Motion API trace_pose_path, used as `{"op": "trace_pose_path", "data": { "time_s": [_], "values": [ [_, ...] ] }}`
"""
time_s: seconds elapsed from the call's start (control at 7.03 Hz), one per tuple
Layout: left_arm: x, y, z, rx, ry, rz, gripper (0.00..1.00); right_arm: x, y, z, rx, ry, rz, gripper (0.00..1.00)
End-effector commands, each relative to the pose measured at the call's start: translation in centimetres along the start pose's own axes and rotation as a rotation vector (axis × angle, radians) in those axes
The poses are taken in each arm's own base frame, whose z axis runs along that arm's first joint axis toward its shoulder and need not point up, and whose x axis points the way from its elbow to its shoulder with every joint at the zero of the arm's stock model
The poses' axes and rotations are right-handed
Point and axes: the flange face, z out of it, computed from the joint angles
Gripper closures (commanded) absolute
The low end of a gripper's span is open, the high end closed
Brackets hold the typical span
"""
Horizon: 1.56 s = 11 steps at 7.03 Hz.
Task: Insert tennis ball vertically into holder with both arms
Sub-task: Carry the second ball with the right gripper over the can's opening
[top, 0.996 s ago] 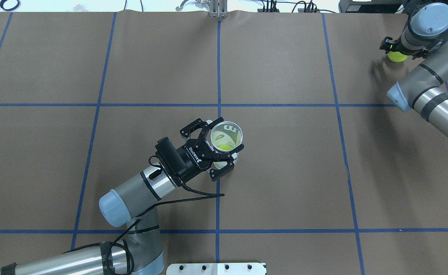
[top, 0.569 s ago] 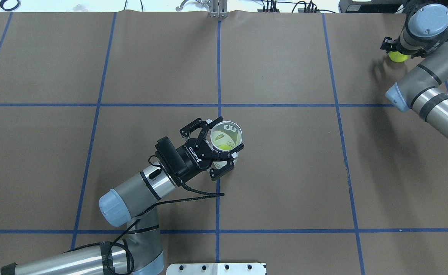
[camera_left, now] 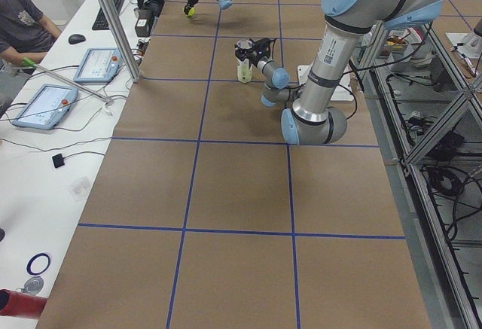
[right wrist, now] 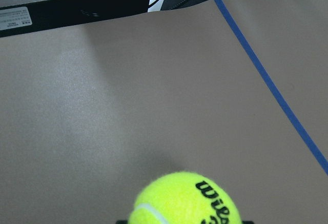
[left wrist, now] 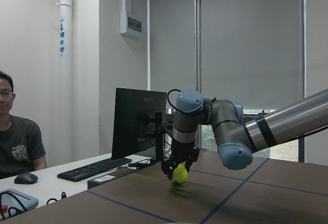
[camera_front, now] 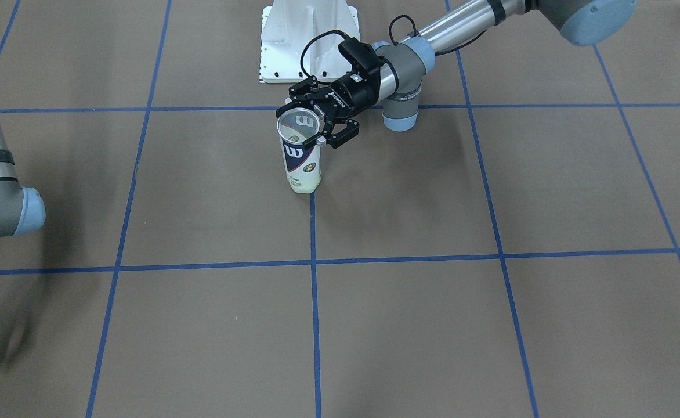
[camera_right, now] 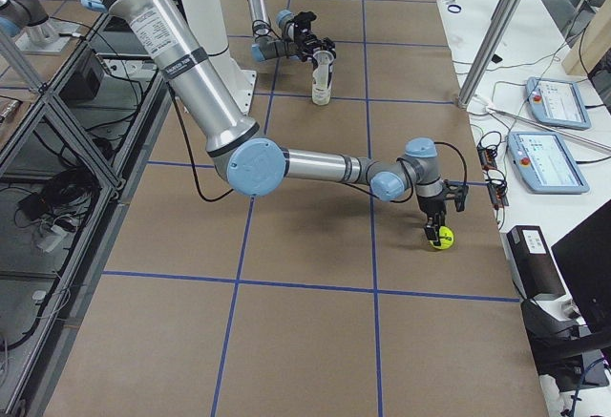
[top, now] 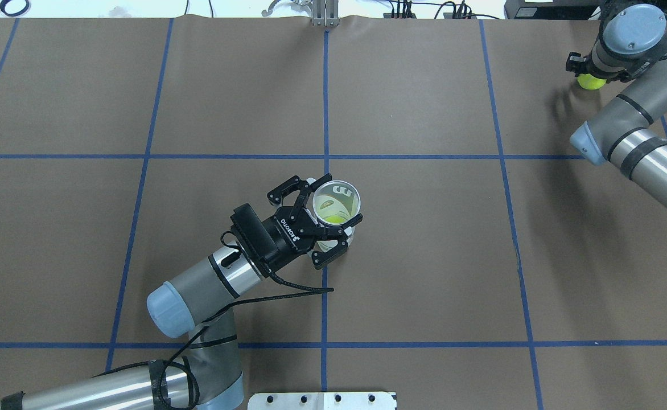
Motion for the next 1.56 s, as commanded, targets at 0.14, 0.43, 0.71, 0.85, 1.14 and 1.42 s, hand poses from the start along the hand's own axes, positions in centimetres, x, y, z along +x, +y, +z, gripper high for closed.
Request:
{"op": "trace_pose_path", "data": {
  "time_s": [0.14, 0.43, 0.71, 0.85, 1.14, 1.42],
  "values": [
    [0.1, 0.1, 0.0, -0.002, 0.001, 0.000, 0.12, -8.2, 1.6, -12.1, -0.082, -0.114, 0.104, 0.98],
    [0.1, 0.1, 0.0, -0.002, 0.001, 0.001, 0.12, -16.9, 11.7, -27.2, -0.283, -0.213, 0.273, 0.98],
    [0.1, 0.0, 0.0, -0.001, 0.001, 0.001, 0.12, -17.8, 19.2, -41.0, -0.449, -0.323, 0.311, 0.98],
    [0.1, 0.1, 0.0, -0.002, 0.001, 0.001, 0.12, -19.2, 22.5, -44.9, -0.497, -0.376, 0.293, 0.98],
    [0.1, 0.1, 0.0, -0.002, 0.001, 0.001, 0.12, -19.9, 24.9, -49.6, -0.626, -0.446, 0.247, 0.97],
    [0.3, 0.2, -0.1, -0.005, 0.003, -0.001, 0.12, -21.3, 27.1, -50.2, -0.659, -0.446, 0.218, 0.96]
  ]
}}
